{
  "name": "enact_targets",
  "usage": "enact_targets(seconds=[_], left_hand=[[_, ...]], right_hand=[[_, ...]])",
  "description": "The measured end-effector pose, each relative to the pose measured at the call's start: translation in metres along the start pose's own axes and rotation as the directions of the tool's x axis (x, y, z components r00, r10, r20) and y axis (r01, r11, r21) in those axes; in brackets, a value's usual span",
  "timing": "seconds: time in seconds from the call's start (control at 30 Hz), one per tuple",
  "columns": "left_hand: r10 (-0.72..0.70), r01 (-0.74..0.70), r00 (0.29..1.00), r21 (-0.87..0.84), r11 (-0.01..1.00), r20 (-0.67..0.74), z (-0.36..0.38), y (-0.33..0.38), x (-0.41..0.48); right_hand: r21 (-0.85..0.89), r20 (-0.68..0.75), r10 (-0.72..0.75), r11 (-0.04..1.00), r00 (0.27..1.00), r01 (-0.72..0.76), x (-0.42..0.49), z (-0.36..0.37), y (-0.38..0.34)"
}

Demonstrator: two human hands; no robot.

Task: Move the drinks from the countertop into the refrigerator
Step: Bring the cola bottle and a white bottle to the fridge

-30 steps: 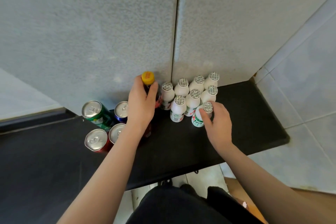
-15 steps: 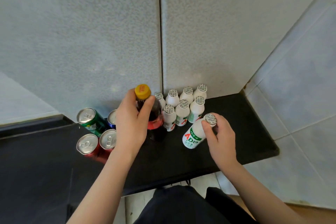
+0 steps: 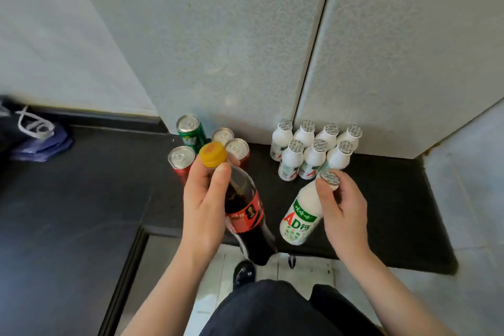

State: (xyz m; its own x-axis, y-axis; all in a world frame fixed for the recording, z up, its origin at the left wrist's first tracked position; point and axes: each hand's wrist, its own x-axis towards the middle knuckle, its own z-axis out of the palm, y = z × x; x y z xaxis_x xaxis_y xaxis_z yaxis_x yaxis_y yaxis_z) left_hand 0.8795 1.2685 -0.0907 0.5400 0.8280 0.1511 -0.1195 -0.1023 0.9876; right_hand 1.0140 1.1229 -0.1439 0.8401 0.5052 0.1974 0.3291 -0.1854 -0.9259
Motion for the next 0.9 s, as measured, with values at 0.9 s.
enact_targets(seconds=[0.9], left_hand=[[-0.22,0.263,0.353,-0.129,0.956,-0.909,-0.182,-0.02,-0.35]], right_hand=[[0.077,0.869,-0.099,0.995,0.484,0.067,-0.224,0.188,-0.051]])
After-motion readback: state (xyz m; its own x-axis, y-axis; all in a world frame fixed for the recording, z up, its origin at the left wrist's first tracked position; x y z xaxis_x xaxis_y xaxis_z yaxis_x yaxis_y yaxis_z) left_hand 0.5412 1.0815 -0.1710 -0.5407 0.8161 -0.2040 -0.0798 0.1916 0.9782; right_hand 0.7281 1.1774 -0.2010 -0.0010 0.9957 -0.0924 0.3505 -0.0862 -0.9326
